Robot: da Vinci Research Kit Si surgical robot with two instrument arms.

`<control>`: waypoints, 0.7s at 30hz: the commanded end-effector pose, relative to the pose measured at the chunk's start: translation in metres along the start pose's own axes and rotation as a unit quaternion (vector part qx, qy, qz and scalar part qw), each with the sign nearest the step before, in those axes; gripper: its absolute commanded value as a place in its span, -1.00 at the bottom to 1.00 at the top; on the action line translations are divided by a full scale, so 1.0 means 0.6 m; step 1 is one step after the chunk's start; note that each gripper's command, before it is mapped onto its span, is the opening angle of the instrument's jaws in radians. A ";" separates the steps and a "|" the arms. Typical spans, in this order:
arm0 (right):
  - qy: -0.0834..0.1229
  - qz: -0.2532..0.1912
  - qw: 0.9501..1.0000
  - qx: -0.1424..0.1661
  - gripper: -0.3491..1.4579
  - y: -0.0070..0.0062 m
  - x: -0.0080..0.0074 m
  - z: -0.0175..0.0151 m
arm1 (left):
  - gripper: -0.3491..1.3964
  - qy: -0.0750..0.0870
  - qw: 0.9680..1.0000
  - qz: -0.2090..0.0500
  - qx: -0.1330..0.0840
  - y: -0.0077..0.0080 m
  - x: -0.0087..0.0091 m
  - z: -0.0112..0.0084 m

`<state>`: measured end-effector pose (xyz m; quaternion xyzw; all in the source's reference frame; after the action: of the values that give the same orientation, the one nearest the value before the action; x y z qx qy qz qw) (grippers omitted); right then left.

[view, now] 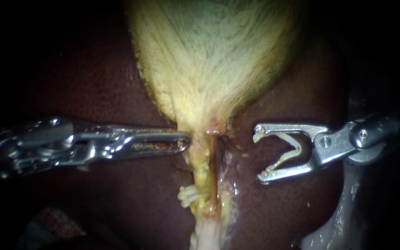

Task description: Clipping third clip left tube

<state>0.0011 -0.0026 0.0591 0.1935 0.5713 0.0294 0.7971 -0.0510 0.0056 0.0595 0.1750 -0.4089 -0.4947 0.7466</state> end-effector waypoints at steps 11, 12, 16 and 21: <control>0.003 0.009 1.000 0.013 0.05 -0.0026 -0.0011 0.0056 | -1.00 0.002 1.000 0.001 0.004 0.0012 0.0003 -0.0041; 0.003 0.013 1.000 0.015 0.05 -0.0029 -0.0013 0.0065 | -1.00 0.002 1.000 0.001 0.003 0.0015 0.0004 -0.0047; 0.005 0.050 0.998 0.023 0.05 -0.0043 -0.0019 0.0110 | -1.00 0.000 1.000 0.002 -0.002 0.0024 0.0005 -0.0071; 0.006 0.110 0.993 0.032 0.05 -0.0054 -0.0022 0.0168 | -1.00 0.000 1.000 0.001 -0.004 0.0027 0.0004 -0.0084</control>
<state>0.0096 -0.0089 0.0620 0.2829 0.5509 0.1049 0.7781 -0.0460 0.0054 0.0577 0.1716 -0.4072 -0.4951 0.7481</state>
